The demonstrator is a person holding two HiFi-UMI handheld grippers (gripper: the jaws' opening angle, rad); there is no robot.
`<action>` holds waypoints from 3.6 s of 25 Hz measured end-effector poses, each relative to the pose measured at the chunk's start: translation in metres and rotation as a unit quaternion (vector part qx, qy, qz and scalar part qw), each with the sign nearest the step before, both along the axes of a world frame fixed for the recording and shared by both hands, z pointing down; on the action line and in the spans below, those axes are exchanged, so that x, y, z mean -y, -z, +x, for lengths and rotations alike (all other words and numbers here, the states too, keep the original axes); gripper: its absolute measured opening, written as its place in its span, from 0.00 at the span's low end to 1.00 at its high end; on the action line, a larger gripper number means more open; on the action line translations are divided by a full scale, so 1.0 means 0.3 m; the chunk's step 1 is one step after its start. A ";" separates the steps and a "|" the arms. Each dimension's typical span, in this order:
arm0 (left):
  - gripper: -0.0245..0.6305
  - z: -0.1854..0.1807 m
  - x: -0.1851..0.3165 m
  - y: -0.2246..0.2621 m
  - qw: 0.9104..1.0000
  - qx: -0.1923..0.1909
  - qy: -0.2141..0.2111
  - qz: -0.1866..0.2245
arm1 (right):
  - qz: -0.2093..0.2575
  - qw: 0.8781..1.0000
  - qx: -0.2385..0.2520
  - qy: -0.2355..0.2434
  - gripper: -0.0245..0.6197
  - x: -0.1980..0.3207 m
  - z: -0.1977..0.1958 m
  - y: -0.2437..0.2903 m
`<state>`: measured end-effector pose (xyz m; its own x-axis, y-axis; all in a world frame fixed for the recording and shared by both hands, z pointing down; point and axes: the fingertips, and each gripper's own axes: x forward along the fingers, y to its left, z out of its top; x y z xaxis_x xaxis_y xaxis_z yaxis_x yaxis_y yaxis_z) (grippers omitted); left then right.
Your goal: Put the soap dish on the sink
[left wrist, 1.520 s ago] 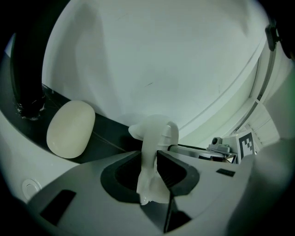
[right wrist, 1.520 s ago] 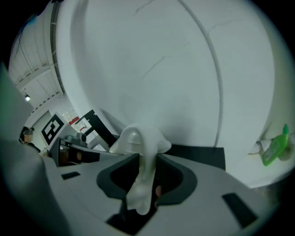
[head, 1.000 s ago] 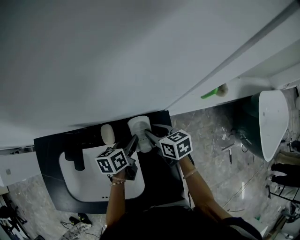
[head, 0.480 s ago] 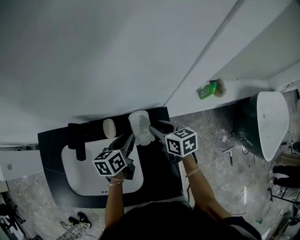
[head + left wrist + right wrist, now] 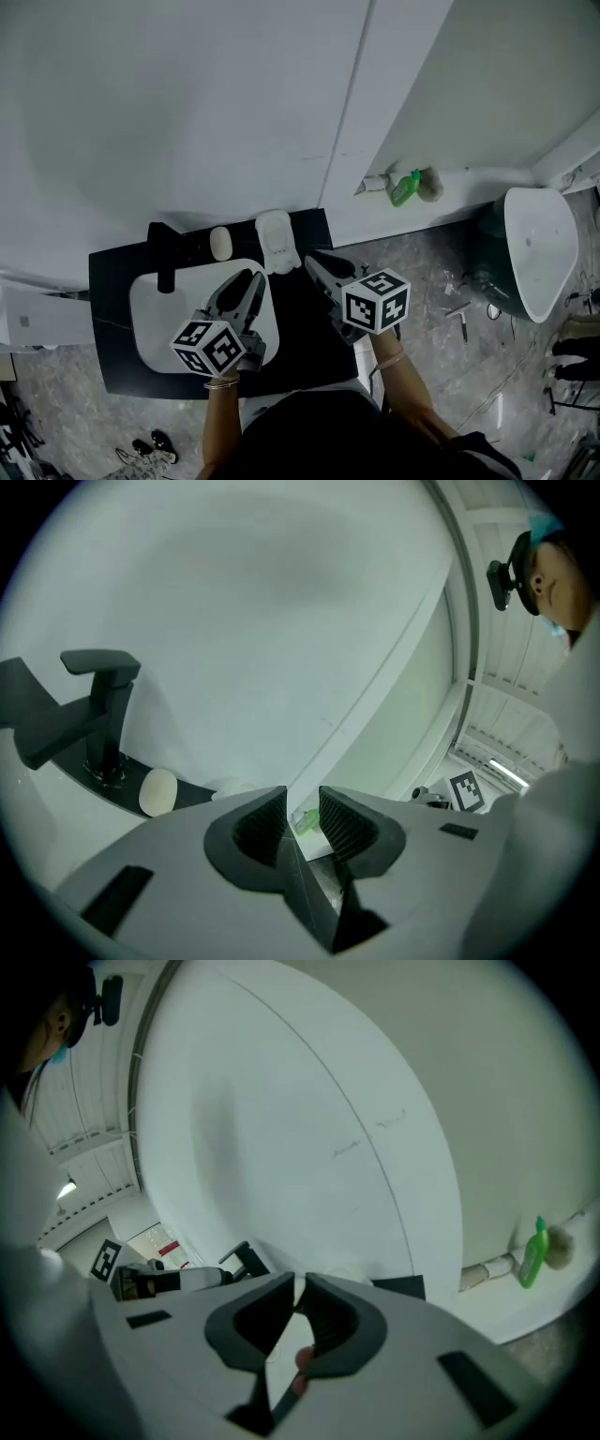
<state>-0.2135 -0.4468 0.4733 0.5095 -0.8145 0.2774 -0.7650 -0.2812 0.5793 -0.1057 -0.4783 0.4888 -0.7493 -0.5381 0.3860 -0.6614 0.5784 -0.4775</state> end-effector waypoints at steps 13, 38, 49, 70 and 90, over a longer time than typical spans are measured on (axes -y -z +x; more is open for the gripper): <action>0.15 0.180 -0.393 0.236 0.998 0.012 -0.014 0.067 | 0.085 0.996 0.021 0.031 0.07 -0.415 0.097 0.277; 0.04 0.336 -0.785 0.278 0.998 0.003 0.022 0.067 | 0.123 0.991 -0.005 0.046 0.07 -0.783 0.256 0.337; 0.04 0.332 -0.816 0.234 0.998 -0.047 0.032 0.021 | 0.122 0.992 -0.016 0.041 0.07 -0.805 0.264 0.328; 0.04 0.297 -0.664 0.072 0.988 -0.119 0.000 -0.102 | 0.072 0.996 -0.031 0.028 0.07 -0.606 0.180 0.248; 0.04 -0.159 -0.280 -0.175 0.970 -0.162 0.019 -0.178 | -0.063 0.991 -0.115 -0.038 0.07 0.229 -0.111 -0.286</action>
<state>-0.2612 -0.3627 0.5259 0.5877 -0.7167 0.3755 -0.5328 0.0066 0.8462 -0.1390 -0.5468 0.5745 -0.5933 -0.5255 0.6098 -0.8001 0.4680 -0.3752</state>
